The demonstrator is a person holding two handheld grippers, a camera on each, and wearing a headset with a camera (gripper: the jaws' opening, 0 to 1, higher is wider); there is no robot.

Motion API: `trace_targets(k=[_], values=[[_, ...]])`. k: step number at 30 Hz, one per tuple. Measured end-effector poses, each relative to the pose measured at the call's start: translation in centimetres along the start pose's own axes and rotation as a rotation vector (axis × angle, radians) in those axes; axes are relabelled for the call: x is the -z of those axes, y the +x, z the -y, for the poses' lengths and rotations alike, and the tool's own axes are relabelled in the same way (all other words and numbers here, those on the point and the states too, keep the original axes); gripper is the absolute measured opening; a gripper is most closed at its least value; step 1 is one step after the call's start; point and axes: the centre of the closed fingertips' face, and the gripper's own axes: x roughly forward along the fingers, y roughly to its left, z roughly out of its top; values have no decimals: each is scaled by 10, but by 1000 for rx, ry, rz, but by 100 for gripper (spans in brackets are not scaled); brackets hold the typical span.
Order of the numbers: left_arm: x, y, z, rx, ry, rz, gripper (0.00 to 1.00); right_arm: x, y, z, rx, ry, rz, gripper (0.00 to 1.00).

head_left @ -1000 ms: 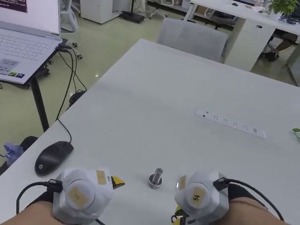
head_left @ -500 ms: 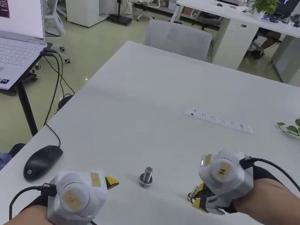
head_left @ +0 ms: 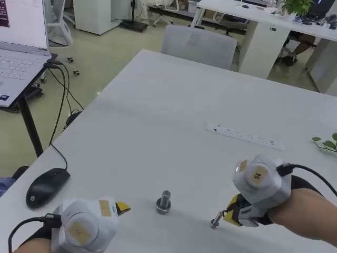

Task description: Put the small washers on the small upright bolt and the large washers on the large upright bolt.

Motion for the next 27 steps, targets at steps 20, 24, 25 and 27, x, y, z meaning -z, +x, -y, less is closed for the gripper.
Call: trace_targets(k=[20,24,25,27], values=[[3,-1,-5,-6,-9,-3,99,3,19,4,-26,2,-37,13],[5,-1,-5,-4,-7,-9,98,4,22,3,-34,-1,-43,13],[6,0,-5,-4,-8,-11,98,4,24,3,-36,-2,-48,13],[6,0,-5,-4,-11,-9,97,4,27,3,-40,-4,-50,13]])
